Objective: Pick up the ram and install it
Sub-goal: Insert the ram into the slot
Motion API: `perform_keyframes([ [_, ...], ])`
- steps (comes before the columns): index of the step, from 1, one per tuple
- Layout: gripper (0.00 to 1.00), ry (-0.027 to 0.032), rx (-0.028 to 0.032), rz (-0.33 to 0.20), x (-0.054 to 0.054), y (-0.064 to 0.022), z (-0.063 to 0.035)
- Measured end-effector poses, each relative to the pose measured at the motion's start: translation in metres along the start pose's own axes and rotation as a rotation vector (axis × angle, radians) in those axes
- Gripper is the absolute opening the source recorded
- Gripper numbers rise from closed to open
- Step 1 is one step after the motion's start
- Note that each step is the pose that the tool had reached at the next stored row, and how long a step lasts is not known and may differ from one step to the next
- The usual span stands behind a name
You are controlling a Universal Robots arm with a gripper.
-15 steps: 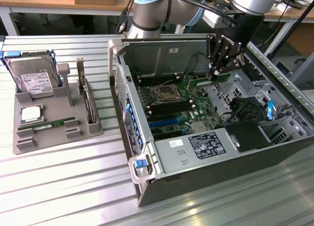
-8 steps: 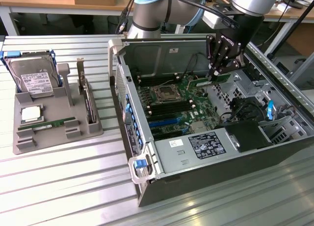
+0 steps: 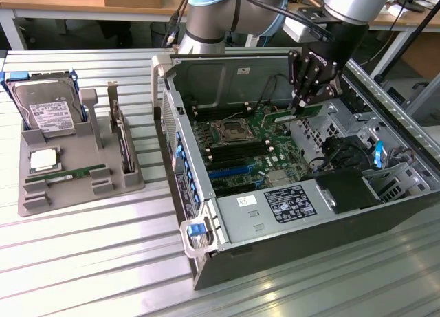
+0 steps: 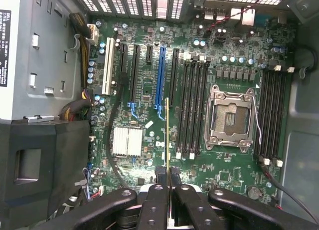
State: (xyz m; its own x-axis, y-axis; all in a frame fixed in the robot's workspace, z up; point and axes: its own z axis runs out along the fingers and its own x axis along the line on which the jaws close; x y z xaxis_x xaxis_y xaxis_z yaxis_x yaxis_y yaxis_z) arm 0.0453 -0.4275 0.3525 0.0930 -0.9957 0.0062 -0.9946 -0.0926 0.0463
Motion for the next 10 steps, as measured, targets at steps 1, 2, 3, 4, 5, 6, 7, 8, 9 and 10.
perform_keyframes([
  [1,0.12,0.0000,0.0000,0.000,0.0000,0.0000,0.0003],
  [2,0.12,0.0001,0.0000,0.000,0.0000,0.0000,0.0005],
  [3,0.12,0.0000,0.0000,0.000,0.0000,0.0000,0.0008],
  [4,0.12,0.0000,0.0000,0.000,0.0000,0.0000,0.0010],
  [5,0.12,0.0000,0.0000,0.000,0.0000,-0.0001,0.0013],
  [6,0.12,0.0001,0.0000,0.000,0.0000,-0.0001,0.0016],
  [7,0.12,0.0000,0.0000,0.000,0.0000,-0.0001,0.0019],
  [8,0.12,0.0000,0.0000,0.000,0.0000,-0.0001,0.0023],
  [9,0.12,0.0001,0.0000,0.000,0.0000,-0.0001,0.0025],
  [10,0.12,0.0000,0.0000,0.000,0.0000,-0.0001,0.0029],
])
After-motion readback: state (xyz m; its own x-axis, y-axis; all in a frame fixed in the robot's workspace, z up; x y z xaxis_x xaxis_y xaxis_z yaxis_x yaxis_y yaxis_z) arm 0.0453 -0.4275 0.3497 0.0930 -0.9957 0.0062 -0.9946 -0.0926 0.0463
